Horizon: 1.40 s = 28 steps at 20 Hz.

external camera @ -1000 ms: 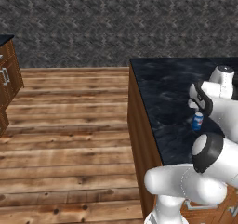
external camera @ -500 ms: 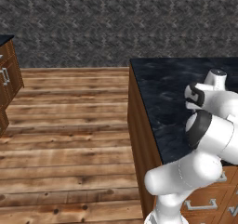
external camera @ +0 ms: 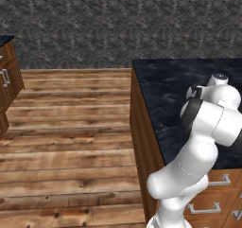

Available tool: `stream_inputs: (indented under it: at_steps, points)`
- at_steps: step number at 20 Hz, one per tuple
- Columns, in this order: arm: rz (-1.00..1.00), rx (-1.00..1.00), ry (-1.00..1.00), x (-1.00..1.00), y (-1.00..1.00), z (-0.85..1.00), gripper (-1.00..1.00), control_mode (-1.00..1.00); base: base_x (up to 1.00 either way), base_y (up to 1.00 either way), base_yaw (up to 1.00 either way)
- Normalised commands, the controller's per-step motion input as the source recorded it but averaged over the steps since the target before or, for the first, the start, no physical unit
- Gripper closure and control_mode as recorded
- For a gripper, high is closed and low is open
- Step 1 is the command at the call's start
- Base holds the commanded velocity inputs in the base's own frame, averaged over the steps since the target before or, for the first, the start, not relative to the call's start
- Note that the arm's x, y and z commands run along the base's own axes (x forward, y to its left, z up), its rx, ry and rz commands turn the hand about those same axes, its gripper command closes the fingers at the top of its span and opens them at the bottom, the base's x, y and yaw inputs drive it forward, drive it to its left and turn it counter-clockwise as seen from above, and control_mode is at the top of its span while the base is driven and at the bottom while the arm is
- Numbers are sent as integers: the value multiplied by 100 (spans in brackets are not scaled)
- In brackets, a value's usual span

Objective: Pick the can, beer from the counter and place them in the open cabinet.

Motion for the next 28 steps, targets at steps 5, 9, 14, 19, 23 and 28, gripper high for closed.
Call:
stream_inputs:
  at_steps: [5, 9, 14, 19, 23, 28]
  points:
    - [0, 0, 1, 19, -3, -22, -100, -100, 0, 0, 0]
    - [0, 0, 3, 3, 0, -21, -100, -100, 0, 0, 0]
    - [0, 0, 4, 0, 0, -21, -100, -100, 0, 0, 0]
    - [0, 0, 3, 0, 0, -21, -100, -100, 0, 0, 0]
    - [0, 0, 2, 0, 0, -19, -100, -100, 0, 0, 0]
    - [0, 0, 2, 0, 0, -18, 100, -100, 0, 0, 0]
